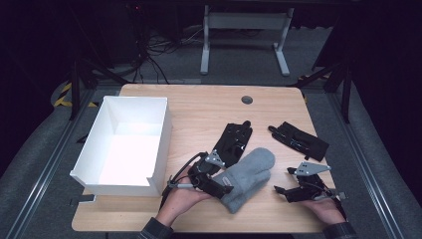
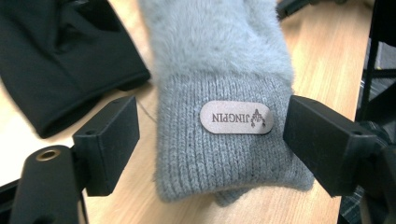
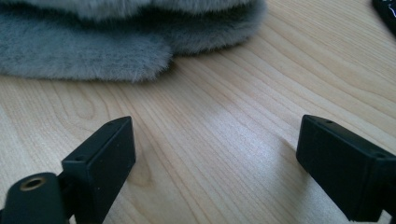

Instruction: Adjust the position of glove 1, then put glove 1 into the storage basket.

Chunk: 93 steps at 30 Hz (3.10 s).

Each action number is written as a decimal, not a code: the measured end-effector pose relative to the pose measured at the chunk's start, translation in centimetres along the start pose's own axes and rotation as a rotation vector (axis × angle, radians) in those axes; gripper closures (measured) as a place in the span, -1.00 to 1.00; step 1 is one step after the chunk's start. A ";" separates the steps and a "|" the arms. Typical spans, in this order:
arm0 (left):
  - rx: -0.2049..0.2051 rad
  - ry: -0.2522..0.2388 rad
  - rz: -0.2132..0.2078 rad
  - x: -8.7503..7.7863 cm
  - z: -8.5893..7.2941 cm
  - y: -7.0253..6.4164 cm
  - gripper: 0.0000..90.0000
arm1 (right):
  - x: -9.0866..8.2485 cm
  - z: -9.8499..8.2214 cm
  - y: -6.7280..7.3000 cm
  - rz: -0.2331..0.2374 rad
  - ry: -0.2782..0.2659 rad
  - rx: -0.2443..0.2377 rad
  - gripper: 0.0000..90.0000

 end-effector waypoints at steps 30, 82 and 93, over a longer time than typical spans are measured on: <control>-0.126 -0.037 -0.006 0.2 0.1 -1.8 -0.37 | 0.0 0.0 0.0 0.000 0.000 -0.001 -0.73; -0.138 0.075 -0.179 7.1 3.0 1.8 -0.14 | 0.0 0.0 0.1 0.004 -0.001 -0.004 -0.73; -0.114 0.097 -0.198 6.3 3.4 1.4 0.55 | 0.0 0.0 0.1 0.004 -0.001 -0.005 -0.73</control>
Point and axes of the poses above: each handheld gripper's, and its own axes: x roughly forward along the jaws, z roughly out of its top, y roughly to its left, the point moved 1 cm from there along x, roughly forward along the jaws, and after that the axes turned 8 degrees about -x, right-handed, at the moved point
